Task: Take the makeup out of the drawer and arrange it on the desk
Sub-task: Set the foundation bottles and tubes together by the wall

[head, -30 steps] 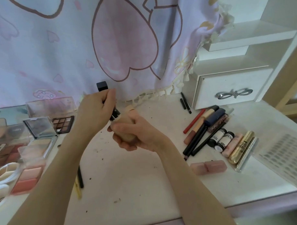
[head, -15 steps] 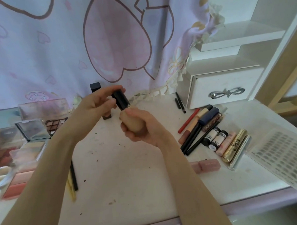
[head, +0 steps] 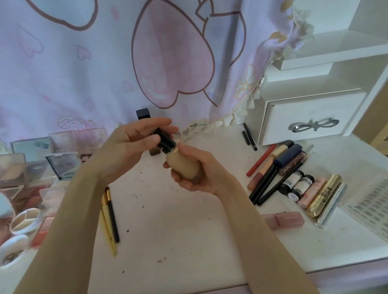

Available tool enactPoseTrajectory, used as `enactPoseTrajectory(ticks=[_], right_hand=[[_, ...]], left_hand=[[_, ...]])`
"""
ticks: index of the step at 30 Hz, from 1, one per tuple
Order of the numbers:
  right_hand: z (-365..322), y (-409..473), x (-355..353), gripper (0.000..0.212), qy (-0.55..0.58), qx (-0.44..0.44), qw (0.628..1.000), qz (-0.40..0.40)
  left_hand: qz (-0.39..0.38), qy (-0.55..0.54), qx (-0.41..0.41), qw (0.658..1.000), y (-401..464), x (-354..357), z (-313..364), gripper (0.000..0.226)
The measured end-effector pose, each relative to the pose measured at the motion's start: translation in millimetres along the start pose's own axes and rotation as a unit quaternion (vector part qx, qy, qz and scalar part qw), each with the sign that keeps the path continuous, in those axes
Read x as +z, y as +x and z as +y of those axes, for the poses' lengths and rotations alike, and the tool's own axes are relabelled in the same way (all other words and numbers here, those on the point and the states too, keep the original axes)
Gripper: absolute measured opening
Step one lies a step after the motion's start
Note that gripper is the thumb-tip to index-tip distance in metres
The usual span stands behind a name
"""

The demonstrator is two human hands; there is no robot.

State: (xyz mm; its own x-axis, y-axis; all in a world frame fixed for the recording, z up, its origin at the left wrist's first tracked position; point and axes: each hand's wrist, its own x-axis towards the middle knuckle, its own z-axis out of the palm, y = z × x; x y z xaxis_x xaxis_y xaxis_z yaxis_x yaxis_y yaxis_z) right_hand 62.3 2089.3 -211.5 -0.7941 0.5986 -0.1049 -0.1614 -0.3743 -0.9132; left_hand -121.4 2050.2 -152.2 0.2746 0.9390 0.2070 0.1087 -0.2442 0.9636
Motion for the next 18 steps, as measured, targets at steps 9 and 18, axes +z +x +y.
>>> enactPoseTrajectory(ticks=[9,18], right_hand=[[8,8,15,0.039,0.004,-0.003,1.0,-0.02],[12,9,22,0.041,0.001,0.023,0.999,-0.05]], left_hand=[[0.039,0.192,-0.039,0.98,-21,-11,21,0.035],[0.128,0.296,-0.033,0.946,-27,-6,22,0.024]])
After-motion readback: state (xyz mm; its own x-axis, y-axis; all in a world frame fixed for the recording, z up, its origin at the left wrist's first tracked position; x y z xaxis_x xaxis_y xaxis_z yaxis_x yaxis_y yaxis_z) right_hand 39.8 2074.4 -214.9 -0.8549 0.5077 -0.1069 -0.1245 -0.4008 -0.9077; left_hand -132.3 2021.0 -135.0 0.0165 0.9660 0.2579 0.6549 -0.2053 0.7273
